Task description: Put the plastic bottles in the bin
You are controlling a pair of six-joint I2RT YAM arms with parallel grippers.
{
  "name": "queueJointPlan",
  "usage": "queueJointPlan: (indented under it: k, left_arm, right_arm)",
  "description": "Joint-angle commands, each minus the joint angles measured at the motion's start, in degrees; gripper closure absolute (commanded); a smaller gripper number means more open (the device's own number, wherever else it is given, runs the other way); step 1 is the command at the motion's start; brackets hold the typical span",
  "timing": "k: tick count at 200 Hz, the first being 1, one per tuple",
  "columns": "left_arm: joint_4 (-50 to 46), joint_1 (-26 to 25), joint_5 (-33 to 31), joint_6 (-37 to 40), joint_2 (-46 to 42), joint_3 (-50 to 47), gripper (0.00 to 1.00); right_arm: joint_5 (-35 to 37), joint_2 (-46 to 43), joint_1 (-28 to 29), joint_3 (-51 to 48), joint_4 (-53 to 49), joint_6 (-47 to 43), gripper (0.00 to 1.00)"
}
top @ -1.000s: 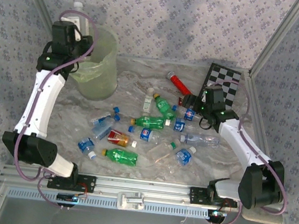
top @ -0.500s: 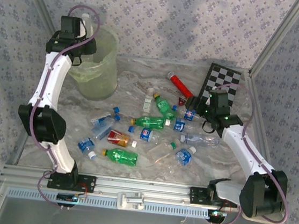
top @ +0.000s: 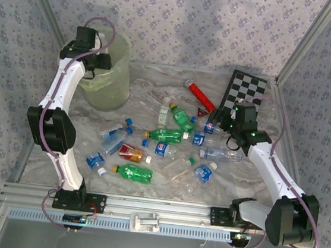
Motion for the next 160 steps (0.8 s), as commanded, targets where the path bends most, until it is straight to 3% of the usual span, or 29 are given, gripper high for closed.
queueJointPlan:
  k: [1, 35, 105, 160]
  left_arm:
    - [4.0, 0.2, 0.8, -1.1, -1.9, -2.5, 0.4]
    - [5.6, 0.2, 0.8, -0.9, -1.2, -3.2, 0.37]
    - [4.9, 0.1, -0.3, -0.9, -1.9, -1.5, 0.17]
    - [4.7, 0.0, -0.4, -0.5, -6.2, 3.8, 0.13]
  right_arm:
    - [0.3, -1.1, -0.5, -0.6, -0.6, 0.9, 0.0]
    - [0.5, -1.5, -0.7, -0.7, -0.9, 0.9, 0.0]
    - [0.5, -2.2, -0.8, -0.7, -1.0, 1.1, 0.0]
    - [-0.1, -2.0, -0.8, -1.0, -0.1, 1.6, 0.0]
